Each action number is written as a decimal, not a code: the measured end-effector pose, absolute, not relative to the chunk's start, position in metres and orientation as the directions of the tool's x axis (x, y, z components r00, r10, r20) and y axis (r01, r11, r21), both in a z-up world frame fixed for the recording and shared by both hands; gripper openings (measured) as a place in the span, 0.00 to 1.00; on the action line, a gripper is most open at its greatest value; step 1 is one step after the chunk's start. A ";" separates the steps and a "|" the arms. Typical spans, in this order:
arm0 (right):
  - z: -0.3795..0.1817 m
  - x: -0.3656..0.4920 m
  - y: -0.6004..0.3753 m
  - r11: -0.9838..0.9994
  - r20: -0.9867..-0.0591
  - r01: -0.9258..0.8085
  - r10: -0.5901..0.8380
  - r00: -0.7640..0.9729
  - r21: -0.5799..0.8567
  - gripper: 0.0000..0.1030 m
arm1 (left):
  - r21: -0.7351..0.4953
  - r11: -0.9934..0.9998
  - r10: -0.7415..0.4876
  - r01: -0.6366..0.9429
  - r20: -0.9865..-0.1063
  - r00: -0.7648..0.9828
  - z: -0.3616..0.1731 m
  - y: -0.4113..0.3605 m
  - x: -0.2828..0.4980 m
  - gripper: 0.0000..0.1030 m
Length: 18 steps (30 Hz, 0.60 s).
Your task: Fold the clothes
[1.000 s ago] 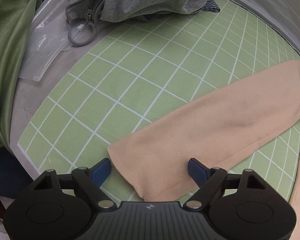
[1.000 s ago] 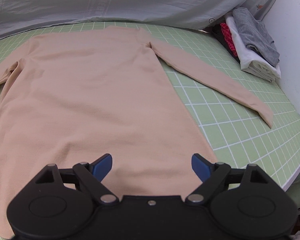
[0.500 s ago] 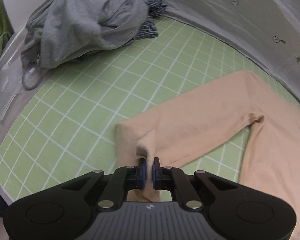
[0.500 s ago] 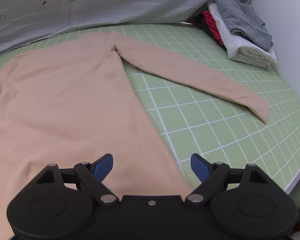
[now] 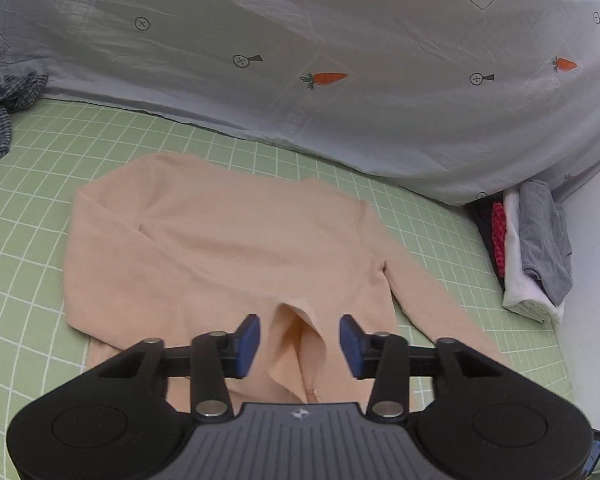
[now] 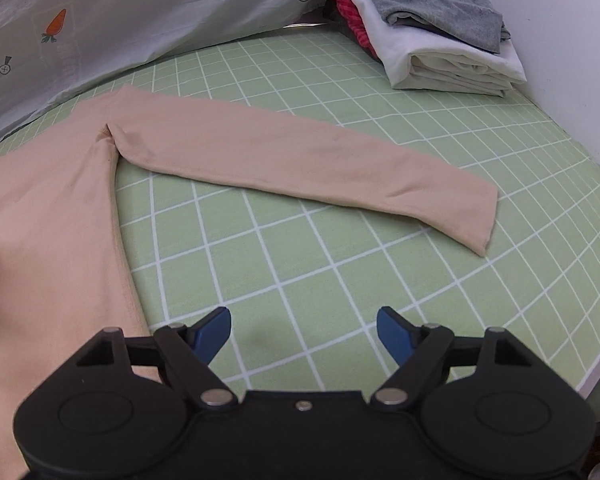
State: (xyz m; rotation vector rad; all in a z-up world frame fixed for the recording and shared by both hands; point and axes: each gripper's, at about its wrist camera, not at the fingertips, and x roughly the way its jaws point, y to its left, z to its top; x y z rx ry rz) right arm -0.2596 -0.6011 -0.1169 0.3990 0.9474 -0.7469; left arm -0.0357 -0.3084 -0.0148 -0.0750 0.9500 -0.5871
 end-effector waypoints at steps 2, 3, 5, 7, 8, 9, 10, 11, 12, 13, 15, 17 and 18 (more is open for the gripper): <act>-0.116 -0.256 -0.597 0.709 -0.840 0.705 -0.390 0.378 -0.012 0.78 | -0.241 0.889 -0.419 0.388 -0.771 0.480 -0.019 -0.296 -0.037 0.72; -0.115 -0.254 -0.595 0.720 -0.838 0.694 -0.386 0.385 -0.012 0.78 | -0.214 0.910 -0.375 0.355 -0.790 0.485 -0.023 -0.287 -0.034 0.73; -0.114 -0.246 -0.586 0.742 -0.836 0.670 -0.375 0.401 -0.011 0.79 | -0.167 0.947 -0.286 0.276 -0.830 0.480 -0.033 -0.264 -0.027 0.73; -0.111 -0.235 -0.575 0.760 -0.830 0.650 -0.373 0.415 -0.016 0.79 | -0.130 0.970 -0.214 0.204 -0.856 0.470 -0.039 -0.231 -0.021 0.75; -0.110 -0.229 -0.569 0.768 -0.827 0.640 -0.372 0.423 -0.018 0.79 | -0.116 0.977 -0.187 0.177 -0.865 0.465 -0.042 -0.215 -0.017 0.76; -0.108 -0.222 -0.562 0.779 -0.823 0.627 -0.367 0.434 -0.017 0.79 | -0.104 0.982 -0.166 0.157 -0.871 0.462 -0.045 -0.199 -0.015 0.77; -0.107 -0.215 -0.555 0.789 -0.821 0.615 -0.357 0.446 -0.009 0.79 | -0.094 0.986 -0.148 0.138 -0.874 0.462 -0.047 -0.184 -0.012 0.77; -0.105 -0.208 -0.548 0.798 -0.818 0.602 -0.347 0.458 -0.001 0.80 | -0.088 0.989 -0.133 0.118 -0.876 0.464 -0.049 -0.169 -0.008 0.77; -0.104 -0.201 -0.541 0.808 -0.816 0.589 -0.336 0.471 0.007 0.82 | -0.087 0.991 -0.123 0.099 -0.877 0.465 -0.049 -0.155 -0.004 0.78; -0.103 -0.191 -0.533 0.818 -0.812 0.575 -0.326 0.484 0.014 0.84 | -0.085 0.993 -0.113 0.080 -0.878 0.466 -0.049 -0.142 0.001 0.81; -0.101 -0.173 -0.517 0.836 -0.808 0.549 -0.309 0.502 0.021 0.88 | -0.088 0.995 -0.100 0.048 -0.880 0.465 -0.052 -0.119 0.010 0.84; -0.101 -0.153 -0.502 0.851 -0.806 0.525 -0.292 0.515 0.027 0.91 | -0.090 0.996 -0.091 0.023 -0.886 0.454 -0.058 -0.103 0.022 0.86; -0.102 -0.145 -0.497 0.854 -0.808 0.519 -0.277 0.520 0.041 0.91 | -0.092 0.996 -0.090 0.017 -0.893 0.441 -0.063 -0.099 0.030 0.86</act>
